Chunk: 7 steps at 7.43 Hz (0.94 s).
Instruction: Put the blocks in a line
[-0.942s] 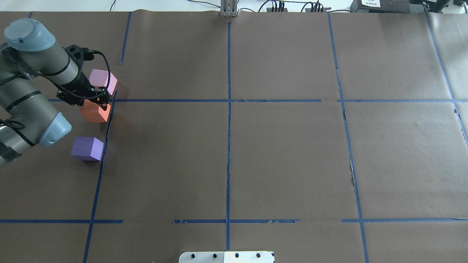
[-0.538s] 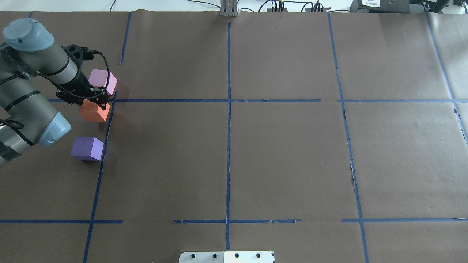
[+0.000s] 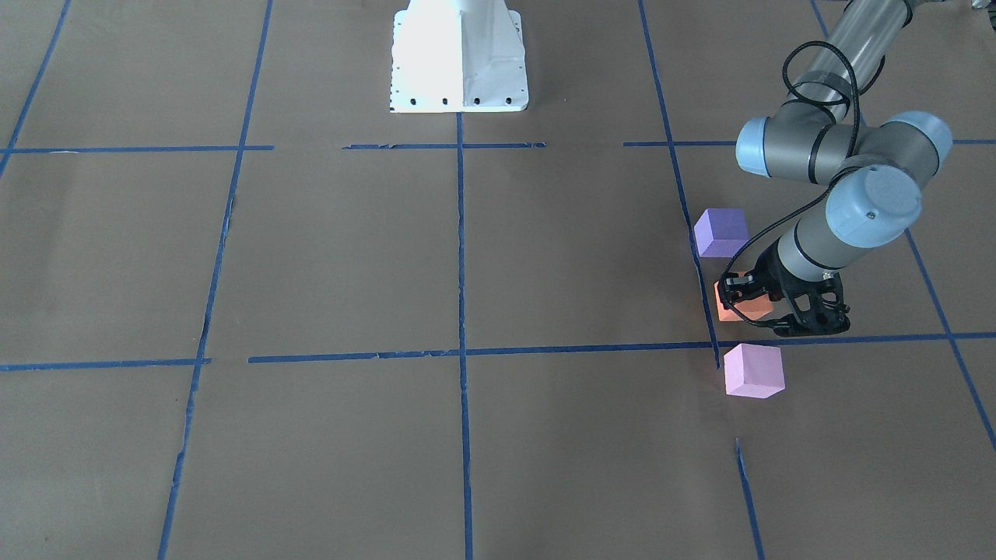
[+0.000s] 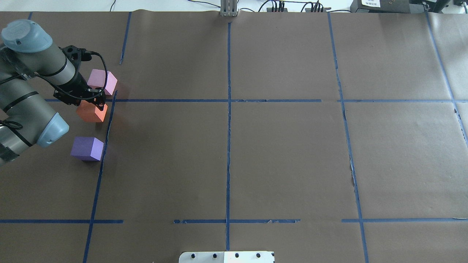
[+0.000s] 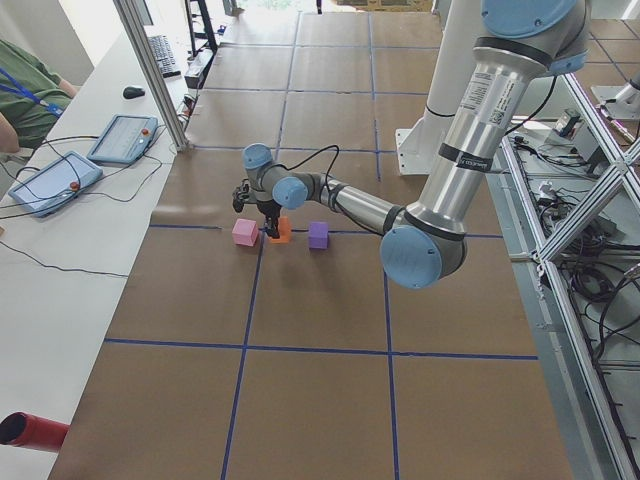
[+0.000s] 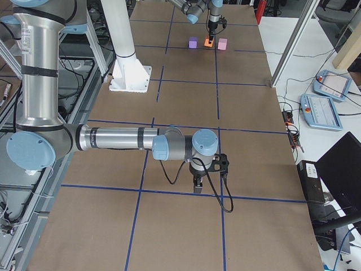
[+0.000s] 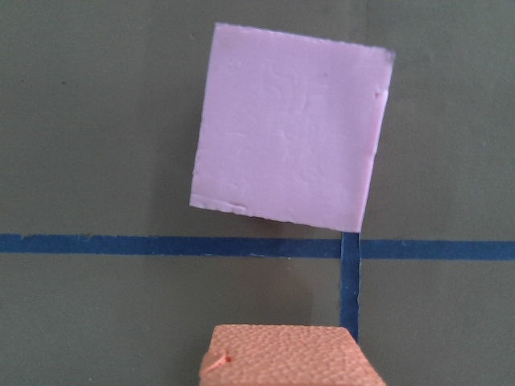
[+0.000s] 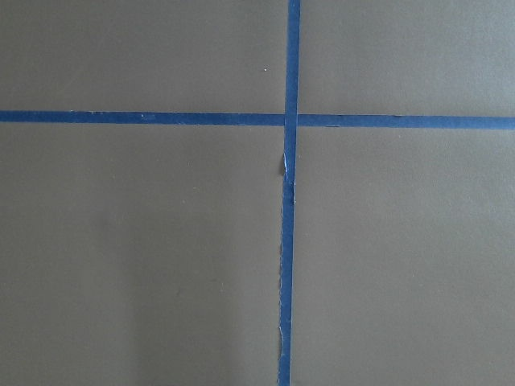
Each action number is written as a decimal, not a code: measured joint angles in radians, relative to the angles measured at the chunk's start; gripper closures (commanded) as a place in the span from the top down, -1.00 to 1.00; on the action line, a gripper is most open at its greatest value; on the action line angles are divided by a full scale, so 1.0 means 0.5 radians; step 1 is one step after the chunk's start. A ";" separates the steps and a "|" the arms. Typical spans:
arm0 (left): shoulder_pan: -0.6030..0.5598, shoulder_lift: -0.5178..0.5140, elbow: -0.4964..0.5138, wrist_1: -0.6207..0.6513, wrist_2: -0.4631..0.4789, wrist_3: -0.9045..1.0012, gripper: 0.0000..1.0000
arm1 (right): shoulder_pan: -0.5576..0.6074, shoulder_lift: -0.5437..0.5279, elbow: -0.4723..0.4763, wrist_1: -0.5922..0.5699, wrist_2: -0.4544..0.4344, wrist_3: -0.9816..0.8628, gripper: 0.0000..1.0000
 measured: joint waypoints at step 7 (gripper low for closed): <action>-0.065 0.007 -0.031 0.002 -0.001 0.111 1.00 | 0.000 0.001 0.000 0.001 -0.001 0.000 1.00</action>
